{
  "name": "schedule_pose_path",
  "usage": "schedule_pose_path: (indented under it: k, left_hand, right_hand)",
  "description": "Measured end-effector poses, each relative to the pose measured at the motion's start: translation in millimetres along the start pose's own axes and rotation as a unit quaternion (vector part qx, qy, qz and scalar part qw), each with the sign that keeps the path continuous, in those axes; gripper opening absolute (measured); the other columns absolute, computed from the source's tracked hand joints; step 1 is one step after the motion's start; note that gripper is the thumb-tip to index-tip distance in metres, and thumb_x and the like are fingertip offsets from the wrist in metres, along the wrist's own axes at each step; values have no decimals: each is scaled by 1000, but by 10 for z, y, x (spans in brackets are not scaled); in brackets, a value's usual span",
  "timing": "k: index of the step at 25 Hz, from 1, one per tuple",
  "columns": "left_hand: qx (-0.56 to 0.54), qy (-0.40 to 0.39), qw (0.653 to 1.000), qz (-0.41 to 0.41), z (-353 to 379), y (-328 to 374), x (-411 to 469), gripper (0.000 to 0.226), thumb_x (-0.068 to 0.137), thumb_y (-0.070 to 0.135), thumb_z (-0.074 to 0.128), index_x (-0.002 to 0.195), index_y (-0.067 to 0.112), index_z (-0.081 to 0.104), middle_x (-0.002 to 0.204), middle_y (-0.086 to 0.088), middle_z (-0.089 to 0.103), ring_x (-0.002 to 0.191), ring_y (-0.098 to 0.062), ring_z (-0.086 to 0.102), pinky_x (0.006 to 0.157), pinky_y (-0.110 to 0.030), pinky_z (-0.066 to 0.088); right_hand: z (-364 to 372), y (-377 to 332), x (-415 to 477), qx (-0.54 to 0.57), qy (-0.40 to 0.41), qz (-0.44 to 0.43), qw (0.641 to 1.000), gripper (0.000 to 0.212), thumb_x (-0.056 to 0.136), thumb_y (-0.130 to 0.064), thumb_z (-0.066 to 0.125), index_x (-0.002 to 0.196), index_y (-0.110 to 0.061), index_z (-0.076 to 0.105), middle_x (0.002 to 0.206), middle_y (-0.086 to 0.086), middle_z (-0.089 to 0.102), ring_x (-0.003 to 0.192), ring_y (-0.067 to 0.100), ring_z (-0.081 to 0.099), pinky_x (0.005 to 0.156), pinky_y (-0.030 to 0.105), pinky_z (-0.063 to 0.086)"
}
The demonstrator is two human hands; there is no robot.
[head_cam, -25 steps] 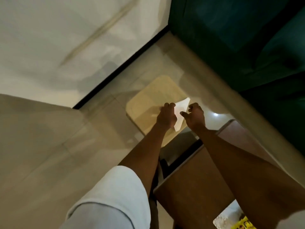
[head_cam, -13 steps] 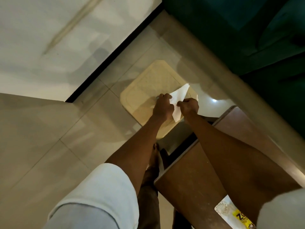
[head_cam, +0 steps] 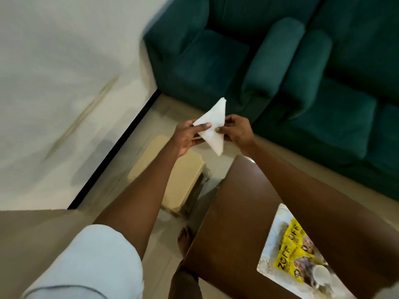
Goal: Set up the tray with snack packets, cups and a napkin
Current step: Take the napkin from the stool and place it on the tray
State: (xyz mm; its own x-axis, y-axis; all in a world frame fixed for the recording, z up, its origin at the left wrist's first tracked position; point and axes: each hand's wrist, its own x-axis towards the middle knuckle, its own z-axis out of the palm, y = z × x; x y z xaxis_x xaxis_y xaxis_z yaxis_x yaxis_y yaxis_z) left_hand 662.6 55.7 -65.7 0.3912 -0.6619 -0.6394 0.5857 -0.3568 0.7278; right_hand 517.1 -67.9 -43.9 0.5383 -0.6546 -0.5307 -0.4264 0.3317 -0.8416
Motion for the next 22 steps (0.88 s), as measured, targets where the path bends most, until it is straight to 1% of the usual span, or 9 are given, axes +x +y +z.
schedule_pose_path:
  k: [1, 3, 5, 7, 9, 13, 17, 19, 22]
  left_hand:
    - [14, -22, 1000, 13, 391, 157, -178, 45, 84, 15, 84, 124, 4, 67, 119, -13, 77, 108, -31, 76, 84, -41, 65]
    - [23, -46, 998, 40, 994, 332, -443, 44, 87, 8, 80, 127, -4, 66, 122, -18, 74, 108, -33, 73, 89, -46, 64]
    - [44, -73, 993, 82, 1763, 497, -916, 42, 88, 7, 79, 126, -5, 66, 123, -19, 73, 110, -33, 72, 93, -49, 62]
    - [72, -100, 985, 124, 2463, 698, -1400, 42, 88, 11, 80, 126, -2, 67, 123, -17, 74, 113, -32, 72, 91, -46, 63]
    - [95, -131, 974, 157, 3160, 878, -1852, 43, 87, 15, 81, 125, 0, 68, 120, -16, 76, 113, -31, 73, 89, -44, 64]
    - [134, -196, 945, 226, 4637, 973, -2809, 40, 88, 15, 80, 121, -4, 68, 117, -17, 77, 111, -33, 75, 86, -40, 65]
    - [160, -218, 926, 263, 5753, 755, -3403, 37, 88, 14, 81, 117, -5, 69, 116, -16, 77, 108, -30, 76, 78, -34, 65]
    - [176, -222, 927, 246, 6163, 387, -3573, 34, 88, 14, 81, 115, -4, 70, 114, -15, 77, 105, -29, 77, 79, -36, 66]
    - [201, -223, 932, 201, 6452, -269, -3587, 32, 88, 13, 81, 114, -2, 71, 111, -14, 78, 100, -27, 78, 81, -38, 66]
  right_hand:
    - [-338, -195, -260, -2, 18, -23, 1000, 26, 84, 1, 80, 106, -5, 66, 100, 5, 75, 85, 17, 77, 66, 30, 64]
    - [-814, -450, -632, 14, 51, -50, 997, 23, 84, -5, 82, 102, -6, 68, 104, 11, 77, 90, 24, 76, 76, 39, 66]
    - [-1456, -738, -1186, 38, 87, -87, 992, 21, 84, -12, 84, 100, -8, 70, 105, 12, 78, 94, 27, 76, 80, 43, 64]
    - [-2057, -1062, -1750, 52, 116, -122, 984, 25, 84, -15, 85, 103, -5, 72, 103, 10, 78, 95, 27, 77, 73, 36, 65]
    - [-2679, -1322, -2332, 79, 148, -163, 972, 31, 84, -12, 84, 108, 3, 70, 104, 12, 78, 93, 26, 76, 66, 31, 63]
    - [-4054, -1566, -3579, 111, 219, -231, 941, 35, 85, -11, 84, 111, 8, 68, 111, 18, 76, 98, 30, 76, 70, 36, 64]
    - [-5003, -1465, -4491, 126, 249, -269, 922, 41, 84, -14, 85, 113, 10, 67, 111, 18, 77, 96, 28, 78, 69, 34, 64]
    - [-5376, -1137, -4806, 126, 267, -253, 921, 41, 85, -14, 84, 114, 10, 67, 110, 16, 77, 92, 23, 78, 68, 31, 64]
    - [-5752, -476, -4987, 135, 281, -207, 927, 36, 86, -10, 83, 113, 9, 68, 110, 16, 77, 93, 24, 78, 70, 33, 65]
